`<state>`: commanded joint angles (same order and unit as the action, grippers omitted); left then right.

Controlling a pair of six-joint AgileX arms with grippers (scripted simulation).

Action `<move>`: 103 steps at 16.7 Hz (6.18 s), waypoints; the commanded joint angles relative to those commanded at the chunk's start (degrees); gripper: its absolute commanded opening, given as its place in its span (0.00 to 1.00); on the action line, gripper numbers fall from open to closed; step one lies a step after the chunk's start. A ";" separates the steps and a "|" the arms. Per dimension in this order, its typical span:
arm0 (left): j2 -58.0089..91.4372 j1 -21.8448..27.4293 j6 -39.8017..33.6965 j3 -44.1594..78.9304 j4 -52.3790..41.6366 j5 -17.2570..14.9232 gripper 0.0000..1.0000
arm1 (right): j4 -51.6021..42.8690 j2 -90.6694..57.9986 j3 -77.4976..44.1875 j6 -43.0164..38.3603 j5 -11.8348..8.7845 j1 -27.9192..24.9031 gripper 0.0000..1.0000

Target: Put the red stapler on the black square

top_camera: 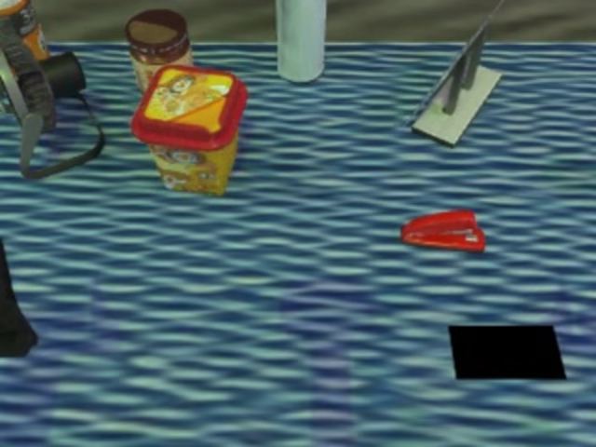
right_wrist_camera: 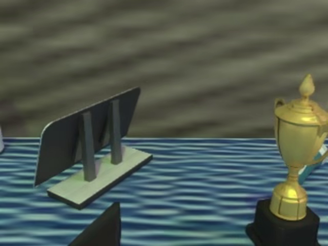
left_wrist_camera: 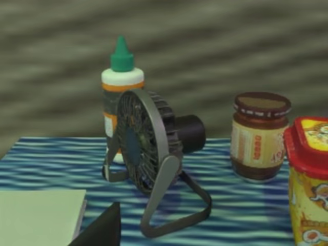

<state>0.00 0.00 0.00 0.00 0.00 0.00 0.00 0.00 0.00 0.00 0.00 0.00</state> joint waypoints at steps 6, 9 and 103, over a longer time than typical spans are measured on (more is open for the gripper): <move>0.00 0.00 0.00 0.00 0.00 0.00 1.00 | -4.35 -5.85 -5.90 3.55 -0.30 -1.56 1.00; 0.00 0.00 0.00 0.00 0.00 0.00 1.00 | -11.55 -16.56 -16.59 9.34 -0.39 -3.70 1.00; 0.00 0.00 0.00 0.00 0.00 0.00 1.00 | -67.77 -100.79 -77.24 64.86 0.22 -24.68 0.00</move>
<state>0.00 0.00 0.00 0.00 0.00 0.00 -67.77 -100.79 -77.24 64.86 0.22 -24.68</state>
